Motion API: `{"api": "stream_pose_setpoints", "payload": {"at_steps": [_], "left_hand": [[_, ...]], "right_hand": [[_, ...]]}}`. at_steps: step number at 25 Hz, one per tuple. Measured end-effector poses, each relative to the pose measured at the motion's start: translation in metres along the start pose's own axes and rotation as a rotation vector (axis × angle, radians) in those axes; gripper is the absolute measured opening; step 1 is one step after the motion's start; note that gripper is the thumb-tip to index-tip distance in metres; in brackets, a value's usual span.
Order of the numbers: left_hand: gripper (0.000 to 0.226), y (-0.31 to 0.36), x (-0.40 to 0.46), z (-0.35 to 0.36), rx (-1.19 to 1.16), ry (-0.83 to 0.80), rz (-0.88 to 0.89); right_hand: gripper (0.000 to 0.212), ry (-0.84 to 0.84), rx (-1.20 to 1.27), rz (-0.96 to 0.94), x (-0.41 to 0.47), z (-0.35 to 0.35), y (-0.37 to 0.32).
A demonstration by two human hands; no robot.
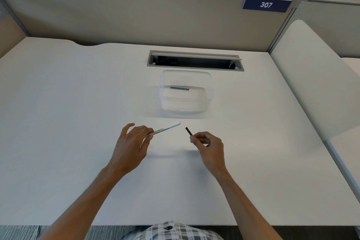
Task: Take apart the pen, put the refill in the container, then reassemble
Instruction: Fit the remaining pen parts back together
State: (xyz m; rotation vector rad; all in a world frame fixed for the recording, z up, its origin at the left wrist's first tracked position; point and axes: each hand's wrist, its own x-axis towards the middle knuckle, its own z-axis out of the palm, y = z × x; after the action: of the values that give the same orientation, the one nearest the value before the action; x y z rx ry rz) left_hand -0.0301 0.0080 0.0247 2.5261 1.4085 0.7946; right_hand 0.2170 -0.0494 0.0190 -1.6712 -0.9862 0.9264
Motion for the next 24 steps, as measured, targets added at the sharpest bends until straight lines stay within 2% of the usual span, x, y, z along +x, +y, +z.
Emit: {"api": "stream_pose_setpoints", "payload": {"at_steps": [5,8,24], "left_hand": [[0.027,0.003,0.000,0.001,0.005,-0.005,0.005],[0.025,0.006,-0.001,0.001,0.009,-0.003,0.014],[0.029,0.024,-0.006,-0.004,0.038,0.052,0.092]], "right_hand": [[0.001,0.045,0.155,-0.009,-0.006,-0.009,-0.011],[0.007,0.058,0.258,-0.014,-0.008,-0.014,-0.017],[0.015,0.058,0.312,-0.087,-0.016,-0.023,-0.032]]}}
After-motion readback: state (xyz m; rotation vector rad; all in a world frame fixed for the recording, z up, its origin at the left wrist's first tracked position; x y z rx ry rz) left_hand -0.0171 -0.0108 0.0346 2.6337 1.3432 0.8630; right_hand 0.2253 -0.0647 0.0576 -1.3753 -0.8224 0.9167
